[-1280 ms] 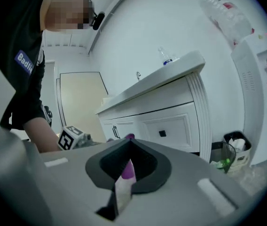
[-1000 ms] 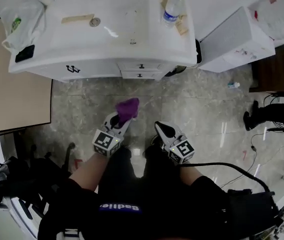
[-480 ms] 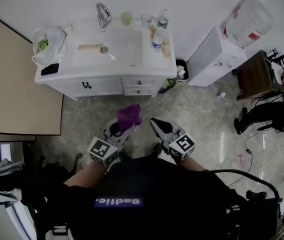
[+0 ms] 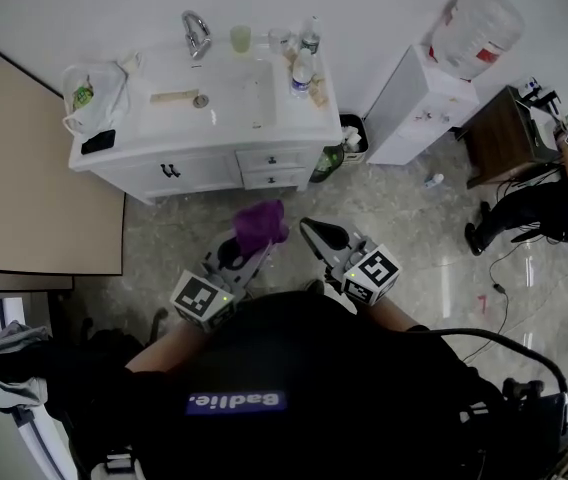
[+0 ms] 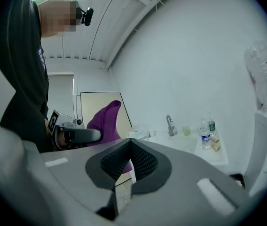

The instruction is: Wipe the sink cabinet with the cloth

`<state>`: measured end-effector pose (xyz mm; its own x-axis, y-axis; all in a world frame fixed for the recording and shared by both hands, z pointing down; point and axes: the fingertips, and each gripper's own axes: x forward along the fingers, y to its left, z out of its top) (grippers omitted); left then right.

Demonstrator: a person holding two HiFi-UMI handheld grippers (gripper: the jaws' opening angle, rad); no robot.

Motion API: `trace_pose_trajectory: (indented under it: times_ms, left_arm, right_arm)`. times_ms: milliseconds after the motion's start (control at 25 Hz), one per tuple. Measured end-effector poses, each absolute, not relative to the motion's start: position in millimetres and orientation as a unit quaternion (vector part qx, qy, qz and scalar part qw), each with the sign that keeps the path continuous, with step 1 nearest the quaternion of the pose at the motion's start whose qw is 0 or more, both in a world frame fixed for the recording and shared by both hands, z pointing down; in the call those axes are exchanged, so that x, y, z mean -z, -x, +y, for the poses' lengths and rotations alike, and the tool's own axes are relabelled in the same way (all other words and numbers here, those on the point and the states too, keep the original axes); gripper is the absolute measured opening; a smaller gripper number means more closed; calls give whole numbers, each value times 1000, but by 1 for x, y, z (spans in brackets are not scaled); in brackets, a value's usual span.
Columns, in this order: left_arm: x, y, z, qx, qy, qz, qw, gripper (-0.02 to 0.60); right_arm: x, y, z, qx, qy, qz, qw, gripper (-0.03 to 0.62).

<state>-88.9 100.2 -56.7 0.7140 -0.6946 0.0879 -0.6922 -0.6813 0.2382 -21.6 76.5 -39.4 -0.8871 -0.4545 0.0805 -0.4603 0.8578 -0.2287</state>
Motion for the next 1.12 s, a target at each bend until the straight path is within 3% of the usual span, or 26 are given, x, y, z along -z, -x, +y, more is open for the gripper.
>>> trace_pose_trajectory:
  times_ms: [1120]
  left_arm:
    - [62,72,137,-4,-926,-359,113,87]
  right_arm:
    - [43,12,113,-131,-231,-964,9,-6]
